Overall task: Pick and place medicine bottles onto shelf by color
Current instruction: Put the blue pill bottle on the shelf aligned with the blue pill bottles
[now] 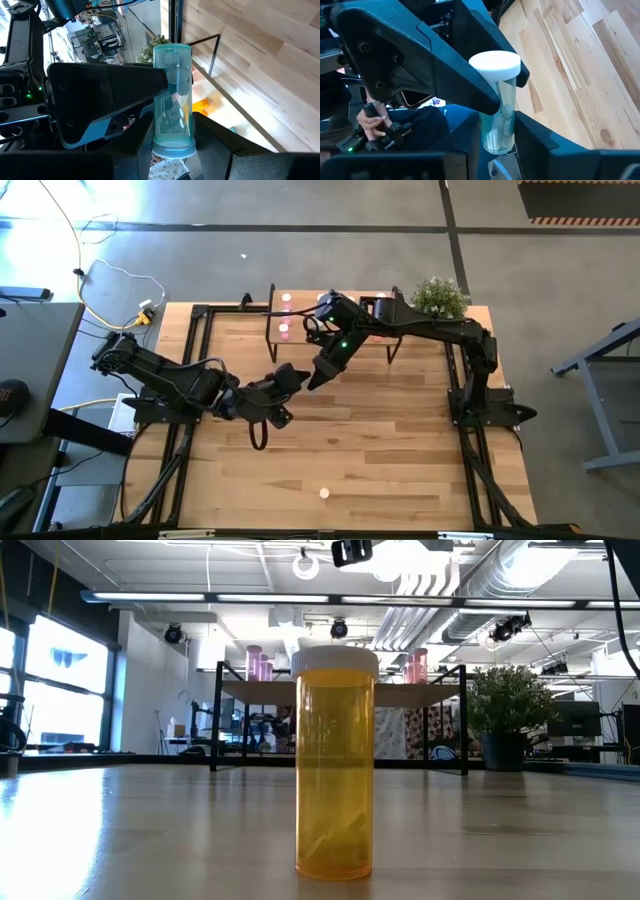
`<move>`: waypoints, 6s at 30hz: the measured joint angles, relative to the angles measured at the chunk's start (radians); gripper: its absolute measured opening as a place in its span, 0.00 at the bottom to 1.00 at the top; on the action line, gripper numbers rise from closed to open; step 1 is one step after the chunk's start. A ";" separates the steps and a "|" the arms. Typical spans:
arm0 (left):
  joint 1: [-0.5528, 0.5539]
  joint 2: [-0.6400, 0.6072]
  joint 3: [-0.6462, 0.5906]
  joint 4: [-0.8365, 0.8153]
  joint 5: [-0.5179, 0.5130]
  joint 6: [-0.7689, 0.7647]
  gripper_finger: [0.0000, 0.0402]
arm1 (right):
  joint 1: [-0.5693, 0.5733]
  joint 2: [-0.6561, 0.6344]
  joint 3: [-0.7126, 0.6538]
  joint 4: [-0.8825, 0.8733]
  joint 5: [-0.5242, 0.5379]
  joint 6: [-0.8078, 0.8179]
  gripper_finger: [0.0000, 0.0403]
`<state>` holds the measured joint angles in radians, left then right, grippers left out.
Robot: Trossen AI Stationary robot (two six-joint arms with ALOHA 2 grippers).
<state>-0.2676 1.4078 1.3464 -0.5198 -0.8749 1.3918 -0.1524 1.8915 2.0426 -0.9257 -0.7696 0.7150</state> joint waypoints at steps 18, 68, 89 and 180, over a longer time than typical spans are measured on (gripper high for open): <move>0.000 0.000 0.000 -0.003 -0.014 -0.075 0.40 | -0.006 0.000 0.000 0.002 0.007 0.001 0.22; 0.214 -0.039 0.000 -0.009 -0.228 -1.139 0.46 | -0.350 -0.303 0.000 0.187 0.458 -0.704 0.22; 0.249 -0.161 0.000 -0.014 -0.233 -1.071 0.46 | -0.168 -0.702 -0.677 0.549 0.820 -0.506 0.22; 0.484 -0.421 -0.001 -0.296 0.258 -1.291 0.46 | 0.069 0.044 -0.923 1.440 1.658 -0.399 0.26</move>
<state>0.2169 0.9871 1.3457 -0.8158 -0.6170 0.1013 -0.0830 1.9354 1.1194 0.5140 0.8886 0.3157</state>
